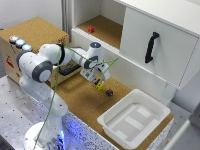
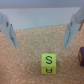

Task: Push the handle of the drawer

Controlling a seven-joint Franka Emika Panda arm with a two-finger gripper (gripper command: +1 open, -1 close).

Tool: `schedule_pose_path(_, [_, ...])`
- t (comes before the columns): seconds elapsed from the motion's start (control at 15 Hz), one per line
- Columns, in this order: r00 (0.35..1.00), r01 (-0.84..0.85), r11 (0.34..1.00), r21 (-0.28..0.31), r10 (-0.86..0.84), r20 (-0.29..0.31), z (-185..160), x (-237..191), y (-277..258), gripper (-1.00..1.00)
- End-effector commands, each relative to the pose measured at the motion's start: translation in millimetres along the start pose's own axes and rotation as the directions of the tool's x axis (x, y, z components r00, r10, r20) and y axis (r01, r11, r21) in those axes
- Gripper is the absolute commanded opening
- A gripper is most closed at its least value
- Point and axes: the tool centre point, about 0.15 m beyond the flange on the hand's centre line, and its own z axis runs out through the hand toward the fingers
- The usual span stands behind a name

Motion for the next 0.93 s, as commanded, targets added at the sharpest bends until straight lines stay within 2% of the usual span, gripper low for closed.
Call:
schedule_pose_path(0.0, [0.999,0.002,1.000,0.028,0.000,-0.051,-50,-17,-18,1.00])
schedule_pose_path(0.27, [0.997,0.025,0.999,0.032,-0.022,-0.072,-75,-23,-34,1.00])
schedule_pose_path(0.47, [0.998,0.055,0.998,0.027,-0.054,-0.045,-83,-24,-49,1.00])
schedule_pose_path(0.53, [0.998,0.061,0.997,0.044,-0.059,-0.032,-86,-23,-54,1.00])
schedule_pose_path(0.6, [0.998,0.064,0.998,0.027,-0.063,-0.028,-91,-21,-59,1.00])
schedule_pose_path(0.67, [0.998,0.070,0.997,0.034,-0.069,-0.011,-93,-18,-65,1.00])
schedule_pose_path(0.8, [0.993,0.092,0.995,0.026,-0.094,0.065,-81,-14,-75,1.00])
schedule_pose_path(0.87, [0.991,0.098,0.995,-0.020,-0.096,0.094,-73,-14,-76,-1.00])
